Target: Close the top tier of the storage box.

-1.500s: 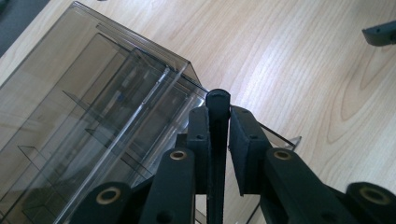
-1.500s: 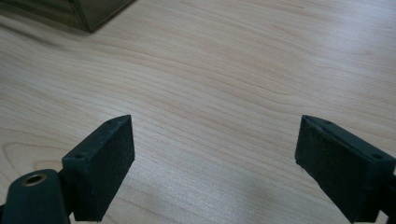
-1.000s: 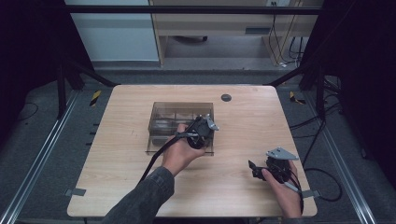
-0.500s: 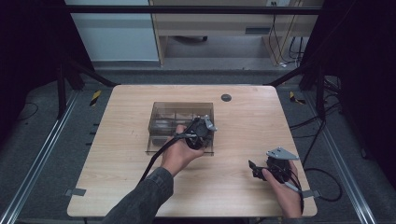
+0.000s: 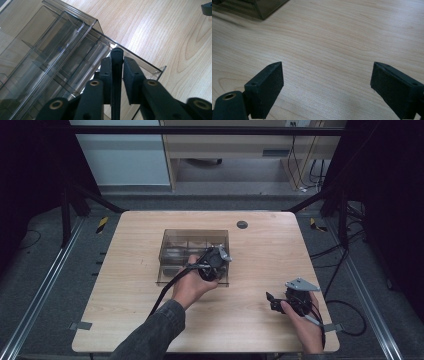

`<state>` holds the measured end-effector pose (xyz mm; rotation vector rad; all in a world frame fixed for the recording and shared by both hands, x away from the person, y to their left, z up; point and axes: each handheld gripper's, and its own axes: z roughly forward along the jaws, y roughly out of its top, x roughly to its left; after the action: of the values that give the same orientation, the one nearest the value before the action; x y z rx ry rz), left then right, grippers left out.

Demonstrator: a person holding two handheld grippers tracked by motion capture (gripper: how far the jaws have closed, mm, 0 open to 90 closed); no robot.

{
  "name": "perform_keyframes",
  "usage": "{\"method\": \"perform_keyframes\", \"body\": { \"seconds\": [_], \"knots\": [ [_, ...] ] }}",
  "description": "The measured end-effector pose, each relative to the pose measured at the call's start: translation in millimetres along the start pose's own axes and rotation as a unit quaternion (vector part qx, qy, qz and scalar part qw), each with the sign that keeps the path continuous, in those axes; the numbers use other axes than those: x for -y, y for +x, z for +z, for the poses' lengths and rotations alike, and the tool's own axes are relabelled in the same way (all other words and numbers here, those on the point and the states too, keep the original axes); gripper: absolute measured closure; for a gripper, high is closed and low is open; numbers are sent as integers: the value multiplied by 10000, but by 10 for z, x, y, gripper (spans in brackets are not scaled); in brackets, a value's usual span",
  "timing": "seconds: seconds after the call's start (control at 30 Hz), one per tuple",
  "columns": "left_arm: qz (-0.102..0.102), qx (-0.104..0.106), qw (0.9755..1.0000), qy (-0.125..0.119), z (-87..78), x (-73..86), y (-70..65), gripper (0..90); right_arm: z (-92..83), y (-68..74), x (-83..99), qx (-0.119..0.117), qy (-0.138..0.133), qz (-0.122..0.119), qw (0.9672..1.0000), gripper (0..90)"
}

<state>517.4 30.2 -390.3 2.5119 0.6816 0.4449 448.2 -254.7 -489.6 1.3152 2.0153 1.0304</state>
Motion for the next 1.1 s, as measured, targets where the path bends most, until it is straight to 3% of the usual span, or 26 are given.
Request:
{"method": "perform_keyframes", "body": {
  "seconds": [0.17, 0.37, 0.63, 0.77, 0.9, 0.97, 1.1],
  "knots": [
    [-5, 4, 10000, -52, -53, 19, 8, 664, -8, -1, -4, -6, -7, 17, 10000, 114],
    [-12, -178, 9995, -263, -188, 67, 81, 604, -12, 11, -18, -9, -39, -16, 10000, 114],
    [-74, -480, 9981, -384, -401, 228, 275, 479, -8, 48, -38, -40, -46, -33, 10000, 115],
    [-225, -376, 9974, -564, -456, 308, 318, 445, 7, 90, -72, -137, -109, -73, 9998, 113],
    [-217, -484, 9969, -587, -521, 409, 368, 389, 18, 138, -93, -148, -146, -72, 9998, 108],
    [-287, -564, 9953, -734, -583, 472, 423, 348, 24, 167, -110, -247, -220, 6, 9995, 104],
    [-292, -563, 9947, -807, -625, 557, 489, 271, 38, 203, -121, -252, -287, 54, 9993, 90]
  ]
}}
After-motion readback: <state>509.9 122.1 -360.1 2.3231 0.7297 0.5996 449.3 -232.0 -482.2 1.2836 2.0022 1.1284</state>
